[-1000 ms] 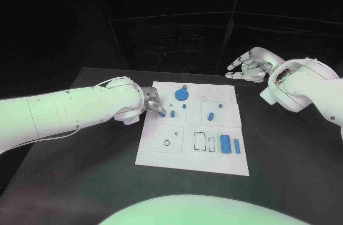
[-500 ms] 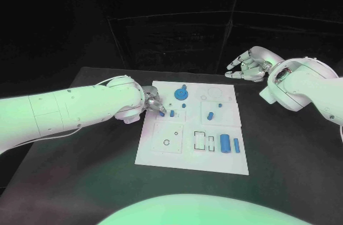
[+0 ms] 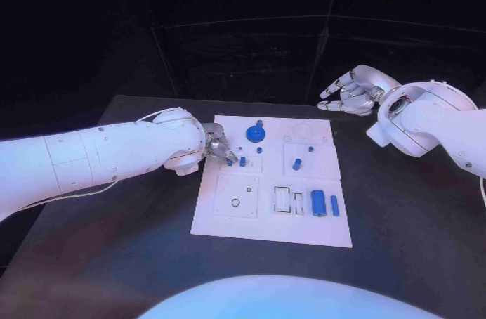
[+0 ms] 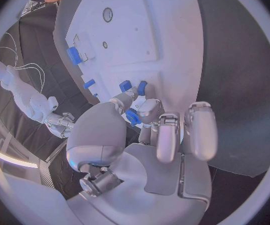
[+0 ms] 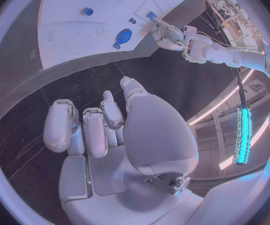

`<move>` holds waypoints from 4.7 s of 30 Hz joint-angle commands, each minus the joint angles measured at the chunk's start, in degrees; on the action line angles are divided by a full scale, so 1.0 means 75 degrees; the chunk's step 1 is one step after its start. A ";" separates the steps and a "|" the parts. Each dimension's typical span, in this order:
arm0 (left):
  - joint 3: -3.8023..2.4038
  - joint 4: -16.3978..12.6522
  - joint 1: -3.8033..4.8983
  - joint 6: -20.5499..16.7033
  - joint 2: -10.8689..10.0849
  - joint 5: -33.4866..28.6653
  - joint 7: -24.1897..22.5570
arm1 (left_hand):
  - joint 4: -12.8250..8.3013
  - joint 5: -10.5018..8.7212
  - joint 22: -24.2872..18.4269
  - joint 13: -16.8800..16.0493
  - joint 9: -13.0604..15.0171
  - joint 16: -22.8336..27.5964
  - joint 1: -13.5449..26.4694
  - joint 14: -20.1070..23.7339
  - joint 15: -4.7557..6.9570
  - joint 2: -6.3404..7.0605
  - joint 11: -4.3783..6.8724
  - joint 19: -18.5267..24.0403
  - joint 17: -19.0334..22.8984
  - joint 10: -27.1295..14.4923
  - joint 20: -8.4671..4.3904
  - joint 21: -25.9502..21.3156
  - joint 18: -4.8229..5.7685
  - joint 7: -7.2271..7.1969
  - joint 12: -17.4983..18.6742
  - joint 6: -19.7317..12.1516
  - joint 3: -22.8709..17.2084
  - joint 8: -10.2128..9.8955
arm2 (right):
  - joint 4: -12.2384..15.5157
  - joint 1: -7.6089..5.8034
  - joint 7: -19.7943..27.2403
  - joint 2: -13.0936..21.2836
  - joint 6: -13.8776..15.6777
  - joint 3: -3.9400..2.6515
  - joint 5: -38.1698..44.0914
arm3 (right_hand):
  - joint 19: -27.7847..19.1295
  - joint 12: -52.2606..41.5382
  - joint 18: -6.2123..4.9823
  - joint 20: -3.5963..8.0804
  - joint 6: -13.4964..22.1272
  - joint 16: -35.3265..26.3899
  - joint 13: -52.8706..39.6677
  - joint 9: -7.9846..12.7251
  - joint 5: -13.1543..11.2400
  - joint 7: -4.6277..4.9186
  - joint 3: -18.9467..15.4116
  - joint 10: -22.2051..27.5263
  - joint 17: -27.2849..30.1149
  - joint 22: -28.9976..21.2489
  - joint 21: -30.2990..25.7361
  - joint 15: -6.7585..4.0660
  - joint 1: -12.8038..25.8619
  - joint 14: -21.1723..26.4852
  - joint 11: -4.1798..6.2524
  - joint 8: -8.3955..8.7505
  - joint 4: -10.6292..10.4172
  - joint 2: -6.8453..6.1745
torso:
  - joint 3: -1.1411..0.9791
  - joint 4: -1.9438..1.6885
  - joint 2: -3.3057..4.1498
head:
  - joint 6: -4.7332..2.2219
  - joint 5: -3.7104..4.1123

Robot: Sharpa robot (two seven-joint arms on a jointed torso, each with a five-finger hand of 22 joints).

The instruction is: Assemble the parts on the task board

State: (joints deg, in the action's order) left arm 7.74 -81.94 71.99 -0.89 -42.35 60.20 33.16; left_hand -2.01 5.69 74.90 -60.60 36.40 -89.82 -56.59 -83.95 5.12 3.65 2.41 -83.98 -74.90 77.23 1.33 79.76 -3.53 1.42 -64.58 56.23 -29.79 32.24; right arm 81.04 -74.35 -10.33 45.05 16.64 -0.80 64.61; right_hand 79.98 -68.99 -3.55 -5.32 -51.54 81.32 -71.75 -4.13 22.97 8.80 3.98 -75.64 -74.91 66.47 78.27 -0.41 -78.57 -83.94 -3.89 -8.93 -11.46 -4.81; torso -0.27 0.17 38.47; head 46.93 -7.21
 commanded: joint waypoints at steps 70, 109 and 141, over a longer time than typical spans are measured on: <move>0.0036 0.1644 0.0024 -0.0543 0.1471 0.3263 -0.4139 | 0.0278 -0.0194 -0.3508 0.6710 -0.3549 0.1679 -0.3157 0.0156 -0.0618 -0.0037 -0.0949 0.0847 0.0876 -0.3360 0.0530 -0.4505 -0.0703 0.0750 0.5682 -0.0497 0.2989 -0.2686 | -0.0094 -0.0011 0.0070 -0.0131 -0.0052 -0.0004 0.0027 | -0.0041 -0.0009 -0.0143 0.0008 0.0057 -0.0049 0.0012 0.0010 0.0025 0.0018 -0.0026 0.0057 -0.0321 -0.0012 -0.0033 -0.0041 -0.0049 -0.0424 0.0010 -0.0024 -0.0096 0.0008 | 0.0004 0.0013 0.0009 | -0.0214 0.0186; 0.0092 0.2087 0.0006 0.0051 0.1900 0.3414 -0.3900 | 0.0177 -0.0183 -0.2224 0.7473 -0.3933 0.1385 -0.3245 -0.0123 -0.0593 -0.0093 -0.0882 0.0341 0.0762 -0.2292 0.0479 -0.3217 -0.0477 0.0743 0.6516 0.0256 0.2004 -0.3079 | -0.0104 -0.0009 0.0079 -0.0178 -0.0067 -0.0004 0.0027 | -0.0039 -0.0017 -0.0143 0.0007 0.0059 -0.0047 0.0008 0.0010 0.0033 0.0017 -0.0021 0.0052 -0.0325 -0.0011 -0.0033 -0.0042 -0.0056 -0.0425 0.0011 -0.0029 -0.0102 0.0018 | 0.0004 0.0007 0.0008 | -0.0129 0.0216; -0.0323 0.1173 0.0002 -0.1210 0.1057 0.2990 -0.4181 | -0.0315 -0.0230 -0.1253 0.7493 -0.3961 0.1333 -0.3010 -0.0145 -0.0534 -0.0113 -0.0796 0.0166 0.0876 -0.1257 0.0421 -0.2274 -0.0318 0.0780 0.7138 0.0937 0.0456 -0.3174 | -0.0109 -0.0009 0.0102 -0.0160 -0.0059 -0.0004 0.0027 | -0.0035 -0.0028 -0.0142 0.0008 0.0058 -0.0048 -0.0001 0.0009 0.0038 0.0016 -0.0017 0.0044 -0.0324 -0.0004 -0.0030 -0.0042 -0.0063 -0.0425 0.0012 -0.0033 -0.0104 0.0024 | 0.0007 -0.0015 -0.0009 | -0.0173 0.0205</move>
State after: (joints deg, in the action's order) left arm 5.46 -72.63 71.92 -7.70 -34.09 84.26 2.40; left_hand -4.35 3.74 65.46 -4.35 6.78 -79.66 -79.83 -84.06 0.91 2.80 -3.55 -82.48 -68.40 67.39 4.48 62.58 -6.67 7.18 -11.30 62.80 -26.04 8.65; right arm 80.15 -74.30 -10.06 43.80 16.34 -0.79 64.61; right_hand 79.98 -68.99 -3.55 -5.32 -51.54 81.32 -71.71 -4.13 22.97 8.80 3.82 -75.64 -74.95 66.43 78.27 -0.41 -78.57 -83.94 -3.89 -8.93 -11.94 -4.81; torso -0.25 0.07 38.41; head 45.67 -5.60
